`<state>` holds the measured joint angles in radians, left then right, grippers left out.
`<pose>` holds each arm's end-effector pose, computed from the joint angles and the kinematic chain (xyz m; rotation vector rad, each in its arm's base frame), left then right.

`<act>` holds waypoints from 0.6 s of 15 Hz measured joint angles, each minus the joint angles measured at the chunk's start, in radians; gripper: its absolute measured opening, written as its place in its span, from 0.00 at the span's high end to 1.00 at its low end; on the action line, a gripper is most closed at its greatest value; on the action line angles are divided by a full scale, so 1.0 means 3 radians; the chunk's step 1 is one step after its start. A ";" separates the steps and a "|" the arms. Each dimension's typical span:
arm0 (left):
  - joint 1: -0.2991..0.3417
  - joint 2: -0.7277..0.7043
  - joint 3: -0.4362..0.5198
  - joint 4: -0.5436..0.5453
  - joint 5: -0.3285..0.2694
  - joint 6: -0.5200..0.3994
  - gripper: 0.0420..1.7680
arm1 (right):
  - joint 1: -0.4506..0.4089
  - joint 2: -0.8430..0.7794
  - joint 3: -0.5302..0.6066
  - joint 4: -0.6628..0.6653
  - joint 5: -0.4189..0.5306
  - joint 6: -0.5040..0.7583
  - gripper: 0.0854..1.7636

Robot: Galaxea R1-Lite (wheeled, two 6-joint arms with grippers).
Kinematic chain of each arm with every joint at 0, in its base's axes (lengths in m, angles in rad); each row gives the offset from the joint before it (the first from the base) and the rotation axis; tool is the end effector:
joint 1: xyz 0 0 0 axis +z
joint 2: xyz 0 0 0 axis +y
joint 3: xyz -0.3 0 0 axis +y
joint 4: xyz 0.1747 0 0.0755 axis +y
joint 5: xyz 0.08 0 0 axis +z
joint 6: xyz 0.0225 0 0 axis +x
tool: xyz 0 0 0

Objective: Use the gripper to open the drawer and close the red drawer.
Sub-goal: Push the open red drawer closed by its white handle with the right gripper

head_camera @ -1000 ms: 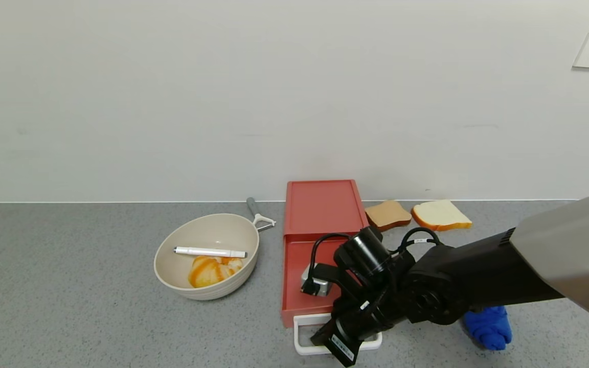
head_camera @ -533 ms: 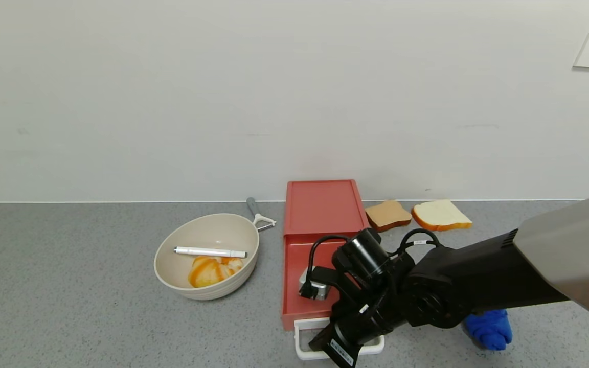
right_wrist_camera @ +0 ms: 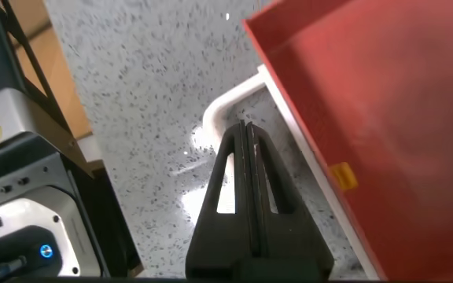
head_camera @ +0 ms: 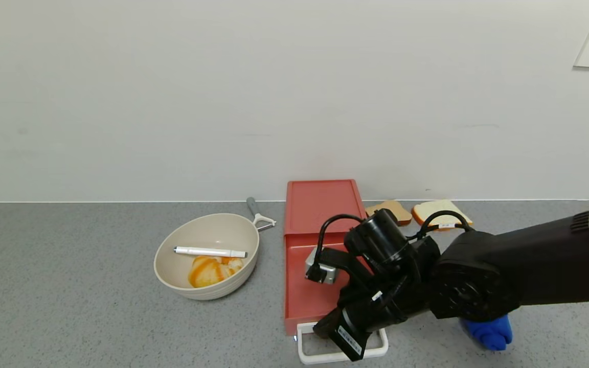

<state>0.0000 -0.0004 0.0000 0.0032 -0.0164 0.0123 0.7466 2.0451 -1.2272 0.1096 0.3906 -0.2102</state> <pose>-0.0228 -0.0004 0.0752 0.0123 0.0027 -0.0164 0.2673 0.2589 0.1104 -0.3461 0.8492 1.1514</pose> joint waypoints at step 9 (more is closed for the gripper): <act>0.0000 0.0000 0.0000 0.0000 0.0000 0.0000 0.03 | 0.0016 -0.0754 0.0040 0.0103 -0.0536 0.0529 0.98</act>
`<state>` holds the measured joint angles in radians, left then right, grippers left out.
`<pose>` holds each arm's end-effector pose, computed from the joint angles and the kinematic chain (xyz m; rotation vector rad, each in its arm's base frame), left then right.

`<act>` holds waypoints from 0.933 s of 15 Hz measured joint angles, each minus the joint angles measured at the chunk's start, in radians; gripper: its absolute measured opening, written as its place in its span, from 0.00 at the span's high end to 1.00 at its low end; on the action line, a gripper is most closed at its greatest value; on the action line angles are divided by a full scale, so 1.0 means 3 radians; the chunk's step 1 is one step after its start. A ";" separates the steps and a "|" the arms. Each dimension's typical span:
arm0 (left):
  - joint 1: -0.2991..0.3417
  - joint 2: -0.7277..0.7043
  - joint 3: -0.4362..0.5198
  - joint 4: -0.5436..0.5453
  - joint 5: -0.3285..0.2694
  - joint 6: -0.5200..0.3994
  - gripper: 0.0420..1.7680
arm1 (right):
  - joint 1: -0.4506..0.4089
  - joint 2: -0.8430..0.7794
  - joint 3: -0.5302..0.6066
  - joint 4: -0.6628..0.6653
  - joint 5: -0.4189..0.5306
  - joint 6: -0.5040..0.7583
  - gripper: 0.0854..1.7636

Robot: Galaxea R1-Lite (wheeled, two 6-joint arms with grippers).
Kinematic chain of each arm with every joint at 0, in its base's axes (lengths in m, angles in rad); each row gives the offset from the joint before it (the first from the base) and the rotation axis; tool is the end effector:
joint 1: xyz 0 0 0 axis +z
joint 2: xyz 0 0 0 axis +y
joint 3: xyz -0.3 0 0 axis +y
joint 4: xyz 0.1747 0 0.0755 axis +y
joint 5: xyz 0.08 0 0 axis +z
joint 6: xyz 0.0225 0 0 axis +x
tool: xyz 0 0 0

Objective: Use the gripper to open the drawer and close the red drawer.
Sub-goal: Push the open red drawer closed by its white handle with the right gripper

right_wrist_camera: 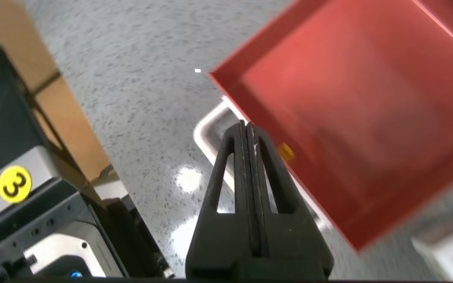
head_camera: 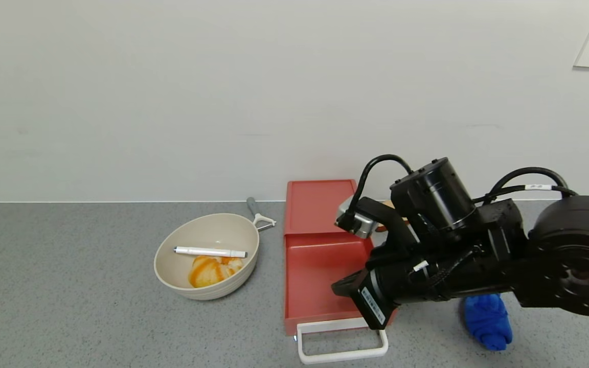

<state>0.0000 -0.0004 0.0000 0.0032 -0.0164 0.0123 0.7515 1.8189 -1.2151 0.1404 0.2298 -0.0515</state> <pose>-0.0228 -0.0004 0.0752 0.0123 0.0027 -0.0164 0.2415 0.2327 0.1847 -0.2447 0.7239 0.9540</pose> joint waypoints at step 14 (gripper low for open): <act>0.0000 0.0000 0.0000 -0.0001 0.0000 0.0000 0.03 | -0.0026 -0.1270 0.0865 0.0367 -0.1005 0.1043 0.98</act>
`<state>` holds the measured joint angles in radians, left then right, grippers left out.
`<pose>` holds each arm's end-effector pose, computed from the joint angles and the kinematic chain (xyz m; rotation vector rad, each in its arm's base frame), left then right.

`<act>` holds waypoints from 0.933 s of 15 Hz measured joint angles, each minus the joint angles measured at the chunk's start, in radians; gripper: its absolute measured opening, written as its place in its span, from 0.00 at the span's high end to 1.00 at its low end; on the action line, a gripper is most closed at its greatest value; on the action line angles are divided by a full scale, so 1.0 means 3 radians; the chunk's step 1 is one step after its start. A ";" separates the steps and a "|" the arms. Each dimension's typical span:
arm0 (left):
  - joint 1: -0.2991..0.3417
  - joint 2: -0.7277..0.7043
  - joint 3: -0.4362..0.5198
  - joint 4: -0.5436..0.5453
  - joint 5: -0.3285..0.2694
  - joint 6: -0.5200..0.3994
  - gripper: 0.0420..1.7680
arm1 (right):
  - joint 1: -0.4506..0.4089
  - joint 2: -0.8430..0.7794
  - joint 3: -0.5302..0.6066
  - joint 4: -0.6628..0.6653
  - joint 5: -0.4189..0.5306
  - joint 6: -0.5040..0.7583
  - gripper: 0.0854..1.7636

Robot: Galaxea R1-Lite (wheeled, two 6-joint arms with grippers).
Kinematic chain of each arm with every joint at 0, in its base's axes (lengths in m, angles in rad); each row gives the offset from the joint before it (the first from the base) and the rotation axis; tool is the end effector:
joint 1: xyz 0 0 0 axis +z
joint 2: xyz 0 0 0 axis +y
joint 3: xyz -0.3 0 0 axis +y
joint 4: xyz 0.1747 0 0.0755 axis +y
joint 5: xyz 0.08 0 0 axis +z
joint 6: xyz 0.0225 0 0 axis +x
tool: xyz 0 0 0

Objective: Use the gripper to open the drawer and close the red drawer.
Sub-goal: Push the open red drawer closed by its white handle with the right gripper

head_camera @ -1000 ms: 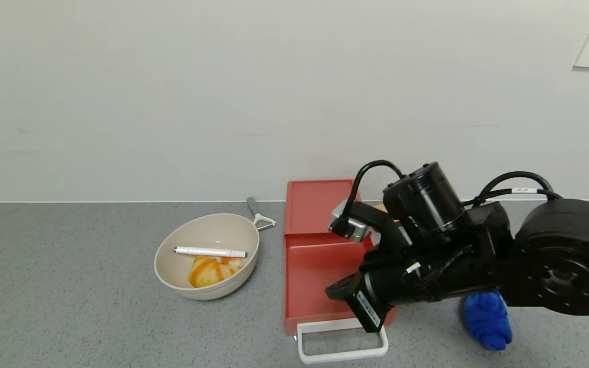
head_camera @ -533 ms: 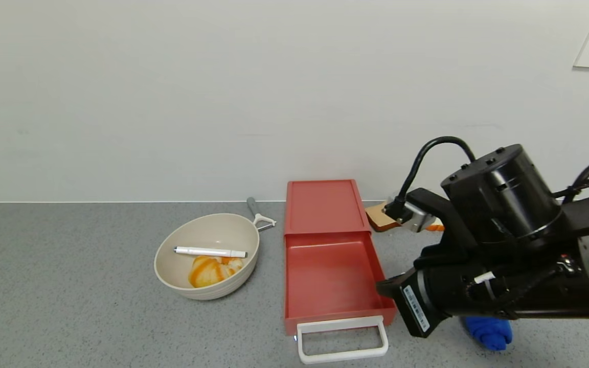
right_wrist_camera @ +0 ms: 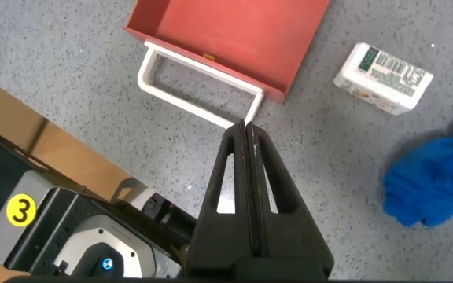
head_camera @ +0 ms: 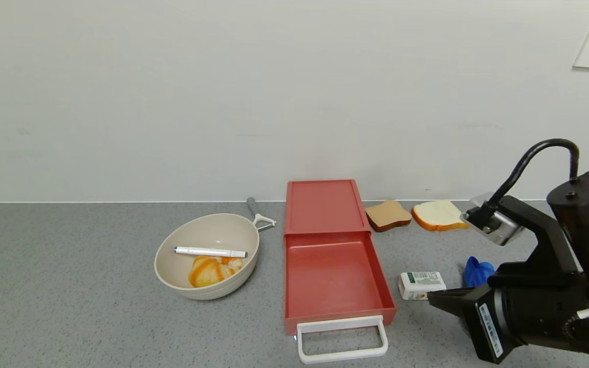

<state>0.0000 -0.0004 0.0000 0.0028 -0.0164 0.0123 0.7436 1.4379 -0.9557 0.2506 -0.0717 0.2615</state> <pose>-0.0228 -0.0004 0.0752 0.0123 0.0023 -0.0164 0.1676 0.1519 0.2147 -0.0537 0.7599 0.5442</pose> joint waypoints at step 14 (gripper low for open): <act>0.0000 0.0000 0.0000 0.0001 0.0000 0.0000 0.03 | 0.0084 0.0168 0.0069 -0.0011 0.0020 0.0138 0.98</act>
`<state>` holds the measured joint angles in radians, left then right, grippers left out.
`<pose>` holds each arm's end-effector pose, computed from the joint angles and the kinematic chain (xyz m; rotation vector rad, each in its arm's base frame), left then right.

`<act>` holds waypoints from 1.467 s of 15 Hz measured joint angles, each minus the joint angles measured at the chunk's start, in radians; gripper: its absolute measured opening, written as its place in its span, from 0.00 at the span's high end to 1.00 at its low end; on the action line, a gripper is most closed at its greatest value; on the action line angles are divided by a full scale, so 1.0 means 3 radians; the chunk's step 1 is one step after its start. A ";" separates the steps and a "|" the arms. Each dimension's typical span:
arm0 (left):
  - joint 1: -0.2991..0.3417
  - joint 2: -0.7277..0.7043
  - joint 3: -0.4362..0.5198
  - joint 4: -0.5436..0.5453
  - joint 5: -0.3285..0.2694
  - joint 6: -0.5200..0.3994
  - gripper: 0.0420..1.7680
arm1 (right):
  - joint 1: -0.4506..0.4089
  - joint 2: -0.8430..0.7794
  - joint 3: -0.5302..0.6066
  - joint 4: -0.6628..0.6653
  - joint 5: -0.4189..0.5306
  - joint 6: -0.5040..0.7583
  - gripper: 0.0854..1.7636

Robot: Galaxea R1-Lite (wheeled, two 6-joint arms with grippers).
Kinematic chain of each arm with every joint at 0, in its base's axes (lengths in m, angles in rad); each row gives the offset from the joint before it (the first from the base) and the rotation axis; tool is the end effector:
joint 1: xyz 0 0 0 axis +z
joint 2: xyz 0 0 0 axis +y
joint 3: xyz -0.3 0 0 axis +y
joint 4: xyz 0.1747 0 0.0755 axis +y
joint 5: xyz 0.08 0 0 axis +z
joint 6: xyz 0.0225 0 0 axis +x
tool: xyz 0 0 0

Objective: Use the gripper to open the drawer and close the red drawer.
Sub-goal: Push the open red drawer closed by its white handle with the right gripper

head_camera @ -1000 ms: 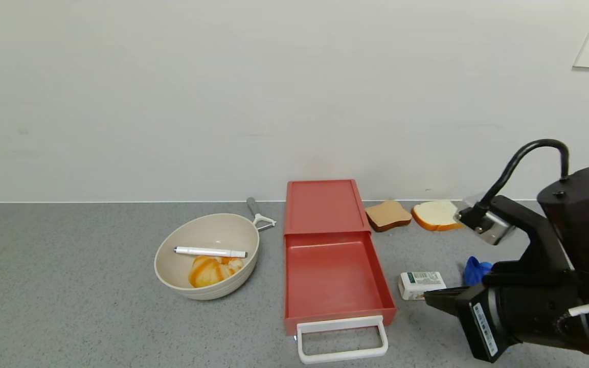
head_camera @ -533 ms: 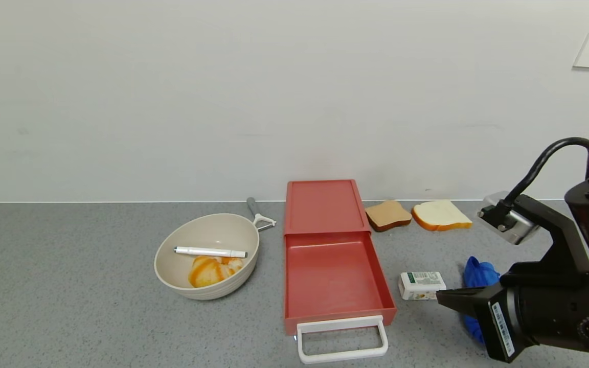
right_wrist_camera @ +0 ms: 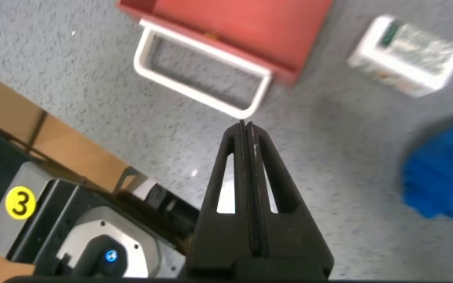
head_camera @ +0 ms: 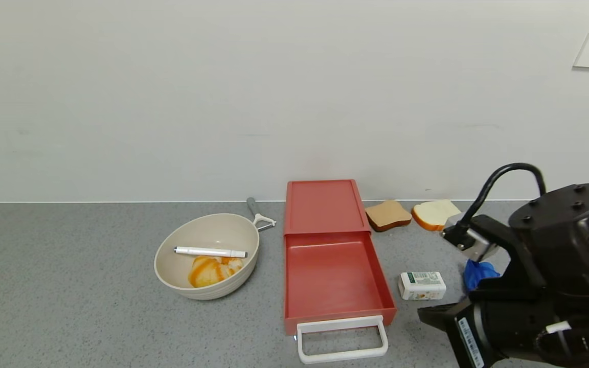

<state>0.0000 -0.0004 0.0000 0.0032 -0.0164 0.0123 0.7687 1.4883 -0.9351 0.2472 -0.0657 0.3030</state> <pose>-0.0228 -0.0004 0.0752 0.0123 0.0027 -0.0164 0.1699 0.1623 0.1979 -0.0533 0.8340 0.5415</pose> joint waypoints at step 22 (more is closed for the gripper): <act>0.0000 0.0000 0.0000 0.0000 0.0001 -0.0001 0.03 | 0.0572 0.2028 -0.1302 0.0123 -0.0300 0.0626 0.98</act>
<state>0.0000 -0.0004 0.0000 0.0032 -0.0162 0.0119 0.9404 2.0966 -1.3257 0.2843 -0.1557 0.4906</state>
